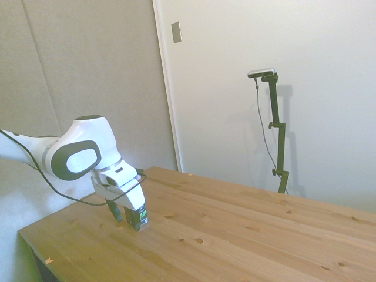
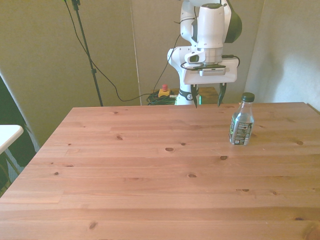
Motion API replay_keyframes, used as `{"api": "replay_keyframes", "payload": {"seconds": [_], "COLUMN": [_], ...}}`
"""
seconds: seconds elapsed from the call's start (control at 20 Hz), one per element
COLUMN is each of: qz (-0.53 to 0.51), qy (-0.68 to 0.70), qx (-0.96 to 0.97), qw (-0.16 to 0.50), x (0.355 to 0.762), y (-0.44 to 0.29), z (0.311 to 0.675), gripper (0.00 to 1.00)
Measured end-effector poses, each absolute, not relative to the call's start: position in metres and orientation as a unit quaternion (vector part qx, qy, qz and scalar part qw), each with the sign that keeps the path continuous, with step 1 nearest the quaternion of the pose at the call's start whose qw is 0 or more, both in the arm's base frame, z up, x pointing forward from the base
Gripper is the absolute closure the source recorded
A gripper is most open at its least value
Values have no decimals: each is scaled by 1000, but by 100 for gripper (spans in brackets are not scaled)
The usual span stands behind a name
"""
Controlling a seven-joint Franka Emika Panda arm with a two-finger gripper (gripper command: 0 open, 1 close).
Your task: Knock down the bottle
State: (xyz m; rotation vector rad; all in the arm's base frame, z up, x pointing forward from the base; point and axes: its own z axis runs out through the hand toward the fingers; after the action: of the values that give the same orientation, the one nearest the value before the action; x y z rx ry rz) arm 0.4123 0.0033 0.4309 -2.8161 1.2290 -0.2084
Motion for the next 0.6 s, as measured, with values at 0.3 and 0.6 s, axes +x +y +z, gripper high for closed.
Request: {"api": "replay_keyframes", "payload": {"seconds": [0.3,0.6], "qz": [-74,-86], "qy": [395,416], "qx": [-915,-904], "qw": [31,36], "x": [417,429], "y": [30,96], "z": [445,494], "gripper": [100,100]}}
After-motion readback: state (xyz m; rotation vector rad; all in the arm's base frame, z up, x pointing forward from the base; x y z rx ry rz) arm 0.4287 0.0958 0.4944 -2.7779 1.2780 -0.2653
